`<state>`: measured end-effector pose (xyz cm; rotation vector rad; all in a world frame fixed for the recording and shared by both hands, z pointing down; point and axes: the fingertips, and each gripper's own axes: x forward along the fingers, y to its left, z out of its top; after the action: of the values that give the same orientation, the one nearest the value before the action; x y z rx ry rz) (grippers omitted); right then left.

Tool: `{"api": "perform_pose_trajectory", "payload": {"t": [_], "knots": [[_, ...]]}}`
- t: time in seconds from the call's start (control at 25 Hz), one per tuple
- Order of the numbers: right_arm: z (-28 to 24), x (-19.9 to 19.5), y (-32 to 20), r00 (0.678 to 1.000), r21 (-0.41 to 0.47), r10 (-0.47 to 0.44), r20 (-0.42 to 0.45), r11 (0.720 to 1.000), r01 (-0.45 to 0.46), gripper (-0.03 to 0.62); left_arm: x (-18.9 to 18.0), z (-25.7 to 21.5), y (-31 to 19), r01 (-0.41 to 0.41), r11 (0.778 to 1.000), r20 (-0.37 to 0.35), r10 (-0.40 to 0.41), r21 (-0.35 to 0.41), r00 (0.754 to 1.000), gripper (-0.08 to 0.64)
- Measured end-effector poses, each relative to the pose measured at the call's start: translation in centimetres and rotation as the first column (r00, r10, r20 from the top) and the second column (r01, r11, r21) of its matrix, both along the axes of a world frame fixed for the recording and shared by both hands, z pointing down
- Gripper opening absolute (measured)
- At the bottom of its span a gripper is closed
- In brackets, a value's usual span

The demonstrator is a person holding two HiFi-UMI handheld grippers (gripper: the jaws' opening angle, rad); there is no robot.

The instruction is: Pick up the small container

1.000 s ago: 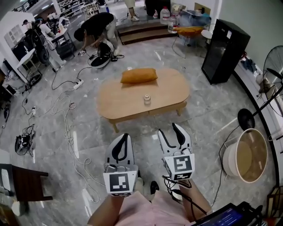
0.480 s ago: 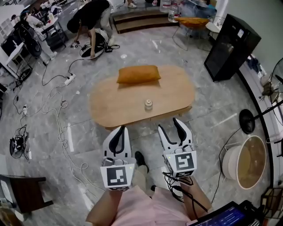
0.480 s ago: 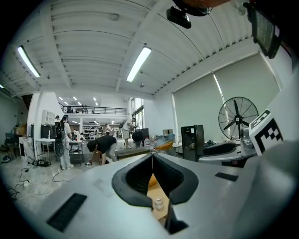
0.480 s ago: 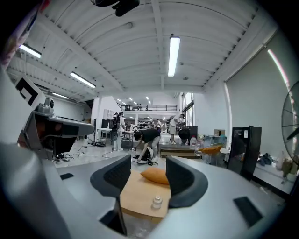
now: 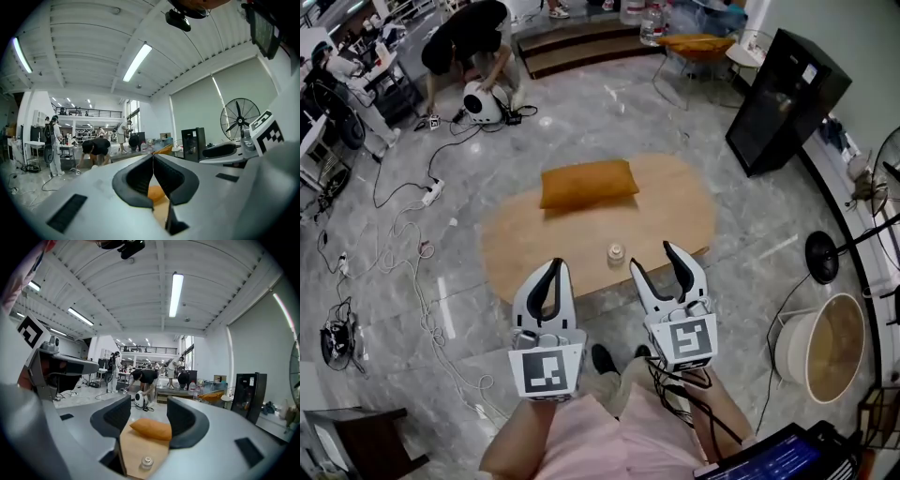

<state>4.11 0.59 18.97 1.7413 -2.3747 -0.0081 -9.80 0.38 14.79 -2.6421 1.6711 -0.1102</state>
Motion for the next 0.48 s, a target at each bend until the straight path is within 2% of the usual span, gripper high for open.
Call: {"api": "perform_pose_trajectory", "payload": {"t": [0.16,0.48], "knots": [[0.4,0.3,-2.5,1.000,-0.011,0.005,0.008,1.000,-0.005,0.244,0.3,0.5,-2.5,-0.003,1.000,0.000,0.003,-0.016,1.000,0.014],[5.1,-0.3,-8.1,0.998,-0.055,-0.064,-0.015,0.997,0.063,0.258,0.5,4.6,-8.2,0.021,0.996,0.006,-0.021,-0.089,1.000,0.014]]}}
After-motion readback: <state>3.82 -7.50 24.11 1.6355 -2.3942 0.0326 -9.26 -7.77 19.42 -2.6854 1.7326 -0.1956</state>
